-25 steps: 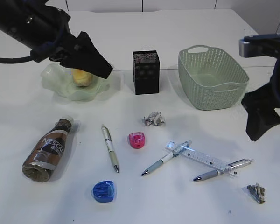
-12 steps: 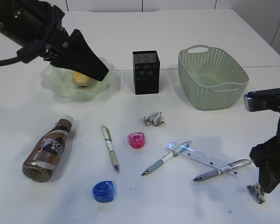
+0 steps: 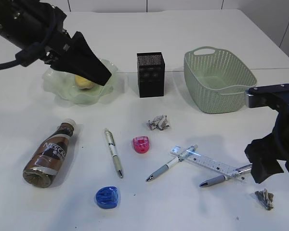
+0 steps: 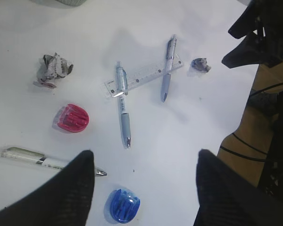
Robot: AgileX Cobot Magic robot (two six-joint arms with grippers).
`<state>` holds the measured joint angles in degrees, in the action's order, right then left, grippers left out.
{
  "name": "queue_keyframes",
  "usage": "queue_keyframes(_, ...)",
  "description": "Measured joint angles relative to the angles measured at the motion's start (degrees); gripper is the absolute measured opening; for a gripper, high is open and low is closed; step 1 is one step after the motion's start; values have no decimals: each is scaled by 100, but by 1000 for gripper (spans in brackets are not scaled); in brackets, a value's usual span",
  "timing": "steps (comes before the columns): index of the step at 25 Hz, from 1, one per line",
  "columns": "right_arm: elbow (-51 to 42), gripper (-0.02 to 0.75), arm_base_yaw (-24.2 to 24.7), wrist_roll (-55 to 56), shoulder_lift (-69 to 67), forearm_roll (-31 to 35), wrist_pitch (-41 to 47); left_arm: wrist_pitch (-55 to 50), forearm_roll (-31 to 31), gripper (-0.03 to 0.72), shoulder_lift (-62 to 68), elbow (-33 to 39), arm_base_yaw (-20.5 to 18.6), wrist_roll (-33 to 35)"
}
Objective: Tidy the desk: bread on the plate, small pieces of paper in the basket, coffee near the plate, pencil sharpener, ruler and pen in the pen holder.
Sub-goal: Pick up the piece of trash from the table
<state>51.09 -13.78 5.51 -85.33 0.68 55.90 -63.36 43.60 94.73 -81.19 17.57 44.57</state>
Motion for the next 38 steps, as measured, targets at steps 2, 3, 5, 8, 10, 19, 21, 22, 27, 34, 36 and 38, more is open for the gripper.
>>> queue_keyframes(2,0,566,0,0,-194,-5,-207,-8,0,475,0,0,0,0)
queue_keyframes(3,0,566,0,0,-239,-5,-233,-8,0,475,0,0,0,0)
queue_keyframes(5,0,566,0,0,-455,-68,-270,-8,-9,475,0,0,0,0)
queue_keyframes(8,0,566,0,0,-652,-128,-314,-8,-9,475,0,0,0,0)
queue_keyframes(10,0,566,0,0,-724,-166,-333,-8,-9,475,0,0,0,0)
queue_keyframes(19,-500,529,0,3,-756,-205,-1049,-8,-9,474,0,0,0,0)
queue_keyframes(21,-584,521,0,3,-756,-205,-1232,-8,-9,474,0,0,0,0)
queue_keyframes(22,-596,520,0,3,-756,-219,-1296,-8,-9,474,0,0,0,0)
queue_keyframes(27,-633,519,0,3,-756,-318,-1503,-8,-9,474,0,0,0,0)
queue_keyframes(34,-784,519,0,217,-837,-587,-1625,-8,-9,473,0,0,0,0)
queue_keyframes(36,-804,519,0,230,-863,-608,-1639,-8,-9,473,0,0,0,0)
queue_keyframes(38,-804,519,0,239,-867,-620,-1706,-8,-9,473,0,0,0,0)
